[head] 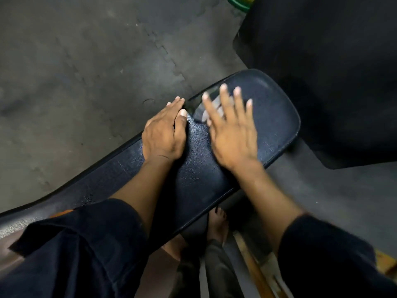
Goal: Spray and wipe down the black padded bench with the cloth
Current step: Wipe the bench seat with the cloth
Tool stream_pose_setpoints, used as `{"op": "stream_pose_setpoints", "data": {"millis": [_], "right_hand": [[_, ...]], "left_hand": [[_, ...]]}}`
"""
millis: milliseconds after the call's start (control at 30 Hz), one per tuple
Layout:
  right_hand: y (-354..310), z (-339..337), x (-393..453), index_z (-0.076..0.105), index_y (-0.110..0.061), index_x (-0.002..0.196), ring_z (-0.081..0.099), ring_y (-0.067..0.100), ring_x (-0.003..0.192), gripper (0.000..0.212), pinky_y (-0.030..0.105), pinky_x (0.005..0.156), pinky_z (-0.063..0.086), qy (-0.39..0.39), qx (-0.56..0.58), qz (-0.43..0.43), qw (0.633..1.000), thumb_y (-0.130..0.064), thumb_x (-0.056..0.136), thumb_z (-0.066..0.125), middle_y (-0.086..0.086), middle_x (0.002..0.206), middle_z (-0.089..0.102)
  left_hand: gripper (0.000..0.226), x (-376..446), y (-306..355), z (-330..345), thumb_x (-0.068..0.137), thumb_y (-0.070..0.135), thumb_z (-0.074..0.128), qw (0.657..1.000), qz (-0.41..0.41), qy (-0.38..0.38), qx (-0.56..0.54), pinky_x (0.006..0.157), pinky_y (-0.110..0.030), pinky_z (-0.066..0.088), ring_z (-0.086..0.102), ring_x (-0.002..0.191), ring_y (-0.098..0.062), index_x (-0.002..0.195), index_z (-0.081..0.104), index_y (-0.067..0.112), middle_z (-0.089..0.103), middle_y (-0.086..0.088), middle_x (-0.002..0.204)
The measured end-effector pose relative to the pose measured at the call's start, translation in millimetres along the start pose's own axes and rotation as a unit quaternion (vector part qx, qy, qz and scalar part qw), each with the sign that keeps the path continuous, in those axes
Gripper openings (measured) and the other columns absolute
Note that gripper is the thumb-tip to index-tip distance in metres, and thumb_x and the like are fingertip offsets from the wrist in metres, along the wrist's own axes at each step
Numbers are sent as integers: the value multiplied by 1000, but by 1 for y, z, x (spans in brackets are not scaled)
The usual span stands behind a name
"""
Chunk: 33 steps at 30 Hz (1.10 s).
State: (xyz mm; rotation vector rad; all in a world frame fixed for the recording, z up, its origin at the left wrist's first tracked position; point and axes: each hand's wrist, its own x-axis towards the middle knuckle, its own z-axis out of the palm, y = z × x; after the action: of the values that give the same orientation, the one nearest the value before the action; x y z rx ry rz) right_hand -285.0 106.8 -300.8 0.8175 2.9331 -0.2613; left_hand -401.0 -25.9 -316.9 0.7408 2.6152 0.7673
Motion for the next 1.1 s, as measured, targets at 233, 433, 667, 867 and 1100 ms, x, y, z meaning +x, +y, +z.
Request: {"op": "stream_pose_setpoints", "data": {"millis": [233, 433, 667, 867, 1100], "right_hand": [[17, 0, -91, 27, -30, 171, 22, 45, 164, 60, 66, 130, 21, -38, -14, 18, 999, -35, 112, 42, 15, 180, 17], [-14, -7, -22, 14, -26, 174, 5, 44, 167, 62, 63, 134, 9, -23, -9, 42, 999, -37, 115, 32, 16, 182, 4], [-104, 14, -121, 33, -21, 169, 15, 42, 167, 61, 61, 133, 19, -53, -3, -170, 984, -34, 111, 46, 14, 181, 14], [-72, 2, -92, 23, -26, 172, 15, 42, 166, 61, 63, 132, 17, -48, -24, -60, 997, -36, 115, 42, 15, 181, 13], [-147, 22, -91, 23, -30, 172, 12, 43, 167, 63, 62, 134, 13, -42, -2, -179, 983, -40, 113, 41, 13, 181, 12]], "left_hand": [[44, -31, -14, -21, 115, 31, 43, 999, 36, -19, 11, 134, -41, 23, 38, 159, -15, 154, 59, 20, 49, 2, 167], [49, -94, -49, -32, 114, 34, 40, 999, 7, 34, 18, 136, -35, 13, 31, 163, -16, 160, 51, 18, 40, 0, 173], [58, -133, -65, -42, 113, 41, 38, 998, -14, 45, 45, 136, -46, 12, 24, 166, -17, 165, 41, 16, 32, -1, 176], [62, -177, -85, -45, 111, 49, 38, 991, 3, 22, 132, 137, -47, 12, 15, 168, -16, 167, 37, 20, 24, 2, 179], [67, -224, -107, -39, 109, 44, 44, 982, -17, 69, 174, 136, -49, 17, 16, 168, -19, 167, 34, 12, 23, -4, 179]]}}
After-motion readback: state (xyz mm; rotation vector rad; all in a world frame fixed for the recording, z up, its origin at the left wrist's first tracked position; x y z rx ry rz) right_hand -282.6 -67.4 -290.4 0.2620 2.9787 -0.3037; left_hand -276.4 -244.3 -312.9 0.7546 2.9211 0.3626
